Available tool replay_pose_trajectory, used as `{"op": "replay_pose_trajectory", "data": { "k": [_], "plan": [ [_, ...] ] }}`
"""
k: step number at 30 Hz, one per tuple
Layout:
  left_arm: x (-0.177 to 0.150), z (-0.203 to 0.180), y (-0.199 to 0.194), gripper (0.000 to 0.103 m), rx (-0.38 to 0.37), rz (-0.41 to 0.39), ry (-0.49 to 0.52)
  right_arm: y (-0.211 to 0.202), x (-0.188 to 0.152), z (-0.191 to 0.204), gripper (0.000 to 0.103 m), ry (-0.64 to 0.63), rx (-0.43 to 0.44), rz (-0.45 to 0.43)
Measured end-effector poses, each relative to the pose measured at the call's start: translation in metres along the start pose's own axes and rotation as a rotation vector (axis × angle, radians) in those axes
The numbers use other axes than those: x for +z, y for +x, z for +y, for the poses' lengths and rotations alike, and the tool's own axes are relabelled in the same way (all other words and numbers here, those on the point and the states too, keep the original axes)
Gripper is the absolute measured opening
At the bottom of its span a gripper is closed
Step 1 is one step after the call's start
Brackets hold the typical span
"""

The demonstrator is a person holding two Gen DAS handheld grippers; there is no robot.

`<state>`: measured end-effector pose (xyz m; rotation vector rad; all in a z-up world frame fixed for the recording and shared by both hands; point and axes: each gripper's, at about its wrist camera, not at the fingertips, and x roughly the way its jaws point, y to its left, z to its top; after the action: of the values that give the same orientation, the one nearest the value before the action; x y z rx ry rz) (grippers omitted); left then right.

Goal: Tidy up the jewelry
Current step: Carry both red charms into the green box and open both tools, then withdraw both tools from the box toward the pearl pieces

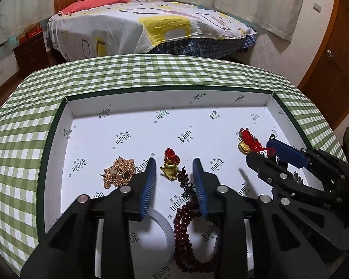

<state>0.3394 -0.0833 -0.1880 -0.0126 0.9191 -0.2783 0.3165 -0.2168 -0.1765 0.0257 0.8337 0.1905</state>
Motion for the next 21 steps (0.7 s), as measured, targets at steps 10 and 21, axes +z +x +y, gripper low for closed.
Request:
{"op": "replay_pose_trajectory", "data": {
  "k": [10, 21],
  "plan": [
    [-0.002, -0.005, -0.034, 0.049, 0.011, -0.074, 0.021, -0.038, 0.002, -0.003, 0.039, 0.017, -0.012, -0.071],
    [-0.037, -0.012, -0.095, 0.049, 0.002, -0.127, 0.025, -0.095, -0.030, -0.012, 0.039, 0.050, -0.054, -0.101]
  ]
}}
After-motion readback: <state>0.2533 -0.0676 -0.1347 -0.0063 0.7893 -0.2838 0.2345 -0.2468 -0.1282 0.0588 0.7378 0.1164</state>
